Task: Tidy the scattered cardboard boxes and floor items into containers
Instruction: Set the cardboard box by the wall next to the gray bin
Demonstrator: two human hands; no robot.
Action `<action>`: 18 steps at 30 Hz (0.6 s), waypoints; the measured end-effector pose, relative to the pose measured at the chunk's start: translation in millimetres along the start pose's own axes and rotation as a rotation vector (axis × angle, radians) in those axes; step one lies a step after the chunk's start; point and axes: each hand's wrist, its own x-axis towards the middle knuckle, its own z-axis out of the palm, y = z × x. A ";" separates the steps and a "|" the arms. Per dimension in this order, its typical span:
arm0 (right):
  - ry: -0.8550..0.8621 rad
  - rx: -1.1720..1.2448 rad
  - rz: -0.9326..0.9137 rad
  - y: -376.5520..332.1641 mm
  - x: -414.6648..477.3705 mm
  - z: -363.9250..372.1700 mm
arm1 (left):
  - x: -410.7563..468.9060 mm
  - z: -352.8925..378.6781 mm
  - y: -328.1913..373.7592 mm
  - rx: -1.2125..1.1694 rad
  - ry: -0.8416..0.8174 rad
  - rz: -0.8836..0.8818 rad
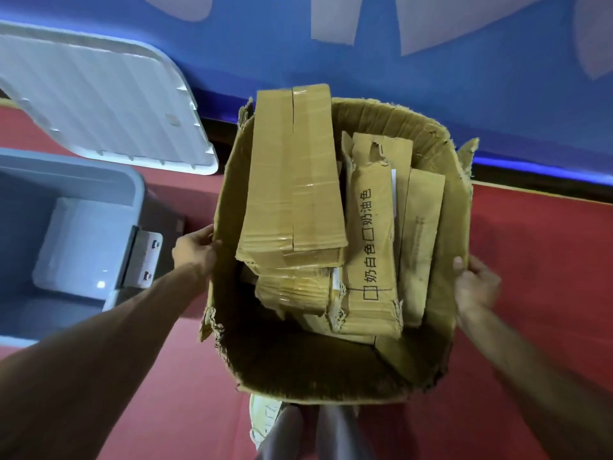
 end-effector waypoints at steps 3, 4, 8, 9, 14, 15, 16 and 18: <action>-0.054 -0.058 0.063 12.4 17.2 5.5 | 4.8 4.7 -4.3 -0.046 -0.024 -0.043; -0.077 -0.082 0.092 10.4 18.6 0.3 | 1.7 1.1 -1.2 -0.065 -0.054 -0.061; -0.102 -0.169 0.107 -17.8 3.1 -33.1 | -28.8 -24.3 27.7 -0.039 -0.092 -0.036; -0.114 -0.180 0.097 -27.7 -3.8 -39.0 | -38.9 -31.8 37.4 -0.038 -0.091 -0.022; -0.248 -0.191 -0.042 -104.7 -56.3 -41.9 | -95.6 -81.6 98.5 -0.023 -0.202 0.009; -0.269 -0.204 -0.103 -124.5 -71.3 -37.8 | -106.2 -93.3 110.5 -0.034 -0.212 0.021; -0.296 -0.198 -0.146 -146.1 -89.0 -32.3 | -113.7 -105.6 121.2 -0.041 -0.223 0.038; -0.371 -0.171 -0.227 -184.0 -127.9 -15.5 | -123.8 -131.5 137.9 -0.058 -0.240 0.079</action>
